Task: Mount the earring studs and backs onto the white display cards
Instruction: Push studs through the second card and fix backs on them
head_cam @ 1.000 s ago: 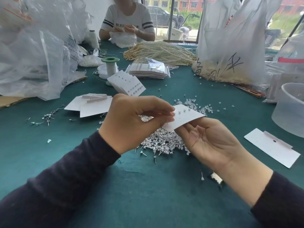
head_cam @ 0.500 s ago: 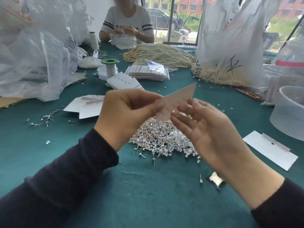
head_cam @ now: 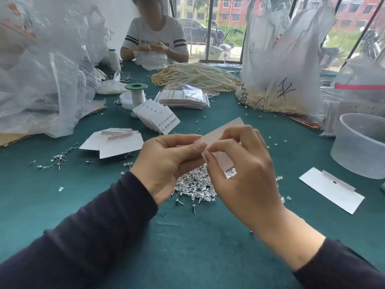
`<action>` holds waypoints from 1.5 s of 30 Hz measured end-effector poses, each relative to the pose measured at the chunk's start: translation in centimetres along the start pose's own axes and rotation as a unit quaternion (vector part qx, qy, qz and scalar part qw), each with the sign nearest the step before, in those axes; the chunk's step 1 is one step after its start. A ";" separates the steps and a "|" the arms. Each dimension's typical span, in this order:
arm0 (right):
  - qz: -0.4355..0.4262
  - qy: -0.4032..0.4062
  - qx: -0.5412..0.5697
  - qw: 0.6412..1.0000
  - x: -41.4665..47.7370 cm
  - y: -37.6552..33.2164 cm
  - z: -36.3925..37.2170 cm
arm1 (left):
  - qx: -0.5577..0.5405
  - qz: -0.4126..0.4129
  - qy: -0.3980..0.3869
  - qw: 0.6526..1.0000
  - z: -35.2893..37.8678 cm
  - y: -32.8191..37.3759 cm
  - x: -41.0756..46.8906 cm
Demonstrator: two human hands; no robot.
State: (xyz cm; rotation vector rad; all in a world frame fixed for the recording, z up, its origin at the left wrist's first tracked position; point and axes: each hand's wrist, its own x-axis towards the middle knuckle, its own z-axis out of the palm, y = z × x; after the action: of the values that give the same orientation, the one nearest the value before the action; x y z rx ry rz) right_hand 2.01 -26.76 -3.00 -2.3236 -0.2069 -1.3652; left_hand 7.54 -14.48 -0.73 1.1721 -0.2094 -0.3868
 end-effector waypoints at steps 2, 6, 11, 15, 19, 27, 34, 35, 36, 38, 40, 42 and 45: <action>0.009 0.000 -0.012 1.000 0.0 -0.1 0.2 | 0.011 0.013 0.004 1.000 0.1 -0.2 -0.1; 0.024 0.003 -0.005 1.000 0.0 0.0 0.3 | 0.015 0.022 0.007 1.000 0.2 -0.3 -0.1; 0.013 -0.016 -0.023 1.000 -0.2 0.2 0.2 | 0.023 0.005 0.001 1.000 0.1 -0.5 0.0; -0.003 -0.006 -0.038 0.999 -0.1 0.1 0.1 | 0.022 -0.010 -0.026 0.999 0.0 -0.4 0.0; -0.011 -0.008 -0.063 0.998 -0.1 0.3 0.0 | 0.065 -0.058 -0.069 0.994 0.0 -0.6 -0.1; -0.044 -0.021 0.026 0.998 1.7 1.6 -2.5 | 0.129 -0.022 -0.006 0.991 -0.5 -0.6 0.4; 0.256 -0.245 -0.125 0.927 3.4 8.7 -6.6 | 0.133 -0.019 0.042 0.990 -1.2 -0.2 1.1; 0.270 -0.293 -0.123 0.909 3.3 9.2 -6.8 | 0.140 -0.018 0.045 0.989 -1.2 -0.3 1.1; 0.279 -0.330 -0.117 0.894 3.1 9.5 -6.9 | 0.149 -0.017 0.049 0.988 -1.2 -0.4 1.1; 0.284 -0.380 -0.107 0.874 2.9 9.5 -6.8 | 0.167 -0.012 0.057 0.984 -1.3 -0.4 1.1; 0.277 -0.403 -0.100 0.866 2.8 9.4 -6.5 | 0.182 -0.006 0.057 0.982 -1.3 -0.5 1.2; 0.267 -0.399 -0.105 0.871 2.7 9.3 -6.3 | 0.192 -0.001 0.055 0.980 -1.4 -0.5 1.2; 0.248 -0.374 -0.121 0.885 2.6 9.1 -6.2 | 0.194 -0.001 0.051 0.980 -1.3 -0.6 1.2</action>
State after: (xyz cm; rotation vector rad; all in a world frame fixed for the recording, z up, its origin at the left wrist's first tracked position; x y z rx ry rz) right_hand 1.46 -37.85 -0.84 -2.7390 0.3394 -0.2179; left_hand 9.02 -14.04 -1.87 1.5723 -0.2003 -0.2929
